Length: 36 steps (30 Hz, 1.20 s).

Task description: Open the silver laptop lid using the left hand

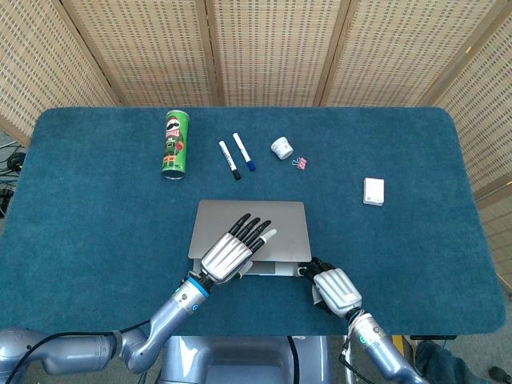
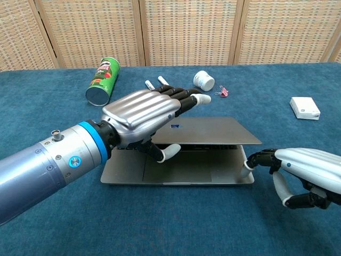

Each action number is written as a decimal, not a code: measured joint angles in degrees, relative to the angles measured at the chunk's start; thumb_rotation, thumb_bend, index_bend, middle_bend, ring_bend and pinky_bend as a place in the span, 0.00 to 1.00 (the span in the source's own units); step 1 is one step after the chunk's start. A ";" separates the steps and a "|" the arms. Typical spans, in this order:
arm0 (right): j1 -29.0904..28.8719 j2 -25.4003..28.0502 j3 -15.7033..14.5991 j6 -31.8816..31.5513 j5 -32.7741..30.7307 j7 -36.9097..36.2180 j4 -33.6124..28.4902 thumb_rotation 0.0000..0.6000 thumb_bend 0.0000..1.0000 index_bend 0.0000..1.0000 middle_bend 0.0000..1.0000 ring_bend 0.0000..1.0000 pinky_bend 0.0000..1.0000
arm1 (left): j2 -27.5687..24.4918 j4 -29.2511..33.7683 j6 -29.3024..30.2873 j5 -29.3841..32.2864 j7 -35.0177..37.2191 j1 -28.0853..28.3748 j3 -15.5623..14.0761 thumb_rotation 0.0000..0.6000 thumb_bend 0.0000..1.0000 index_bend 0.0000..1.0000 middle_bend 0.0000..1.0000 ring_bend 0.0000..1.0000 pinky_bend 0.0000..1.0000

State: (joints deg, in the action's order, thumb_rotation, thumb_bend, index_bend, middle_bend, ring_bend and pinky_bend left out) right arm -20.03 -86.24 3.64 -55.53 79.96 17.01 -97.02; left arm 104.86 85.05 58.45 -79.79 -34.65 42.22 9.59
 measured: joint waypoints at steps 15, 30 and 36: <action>-1.90 -2.41 -1.03 0.46 -6.42 10.77 -0.23 1.00 0.96 0.25 0.17 0.10 0.24 | 0.32 -0.95 0.11 0.62 1.00 0.63 -0.38 1.00 0.46 0.00 0.00 0.00 0.00; -3.46 -2.09 -2.71 -0.61 -11.07 15.28 -1.33 1.00 0.96 0.25 0.17 0.10 0.24 | -0.83 -2.93 1.11 0.84 2.42 0.63 -1.04 1.00 0.46 0.00 0.00 0.00 0.00; -3.83 -2.06 -3.15 -1.28 -11.22 15.09 -0.95 1.00 0.96 0.25 0.17 0.10 0.24 | -1.93 -3.92 1.60 1.40 3.03 0.50 -0.62 1.00 0.46 0.00 0.00 0.00 0.00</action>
State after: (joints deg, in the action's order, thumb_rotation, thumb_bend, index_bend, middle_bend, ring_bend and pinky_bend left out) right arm -23.86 -88.30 0.49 -56.81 68.74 32.11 -97.97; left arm 102.94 81.14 60.05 -78.39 -31.62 42.72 8.97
